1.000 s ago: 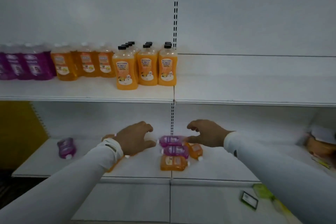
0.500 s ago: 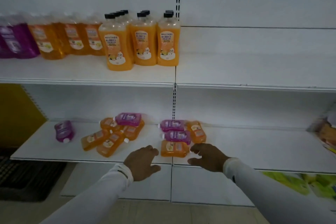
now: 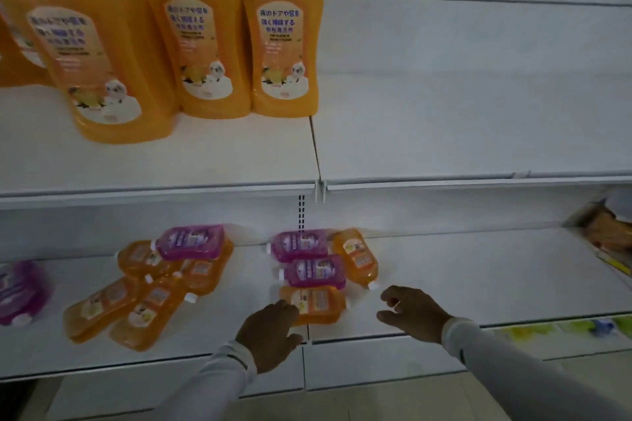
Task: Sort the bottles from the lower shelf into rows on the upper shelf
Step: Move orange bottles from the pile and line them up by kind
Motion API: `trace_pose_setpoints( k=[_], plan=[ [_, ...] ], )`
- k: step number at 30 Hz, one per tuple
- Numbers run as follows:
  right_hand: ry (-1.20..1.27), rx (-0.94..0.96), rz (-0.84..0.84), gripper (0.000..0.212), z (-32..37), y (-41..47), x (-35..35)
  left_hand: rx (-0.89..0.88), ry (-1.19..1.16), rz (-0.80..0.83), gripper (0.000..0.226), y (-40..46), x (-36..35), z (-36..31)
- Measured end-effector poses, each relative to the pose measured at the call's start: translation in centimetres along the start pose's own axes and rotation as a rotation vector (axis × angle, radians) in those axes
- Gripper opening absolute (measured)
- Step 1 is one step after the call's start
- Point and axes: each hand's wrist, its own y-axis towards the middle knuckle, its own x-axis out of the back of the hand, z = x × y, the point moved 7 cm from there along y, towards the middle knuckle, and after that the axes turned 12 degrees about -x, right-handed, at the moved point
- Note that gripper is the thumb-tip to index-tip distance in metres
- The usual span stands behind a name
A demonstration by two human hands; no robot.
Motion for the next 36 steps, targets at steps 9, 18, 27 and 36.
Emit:
trace_pose_setpoints(
  k=[9, 18, 27, 36],
  plan=[
    [-0.141, 0.147, -0.025, 0.045, 0.5, 10.0, 3.2, 0.061, 0.044, -0.046, 0.052, 6.5, -2.3, 1.8],
    [-0.448, 0.513, -0.066, 0.054, 3.1, 18.9, 4.2, 0.202, 0.089, -0.225, 0.062, 9.9, -5.4, 2.9],
    [-0.583, 0.729, -0.012, 0.060, 5.6, 25.8, 2.0, 0.177, 0.112, -0.420, 0.086, 10.0, -6.6, 2.5],
    [-0.540, 0.560, -0.147, 0.066, 1.6, 24.4, 3.0, 0.372, 0.051, -0.334, 0.051, 9.7, -8.2, 3.9]
  ],
)
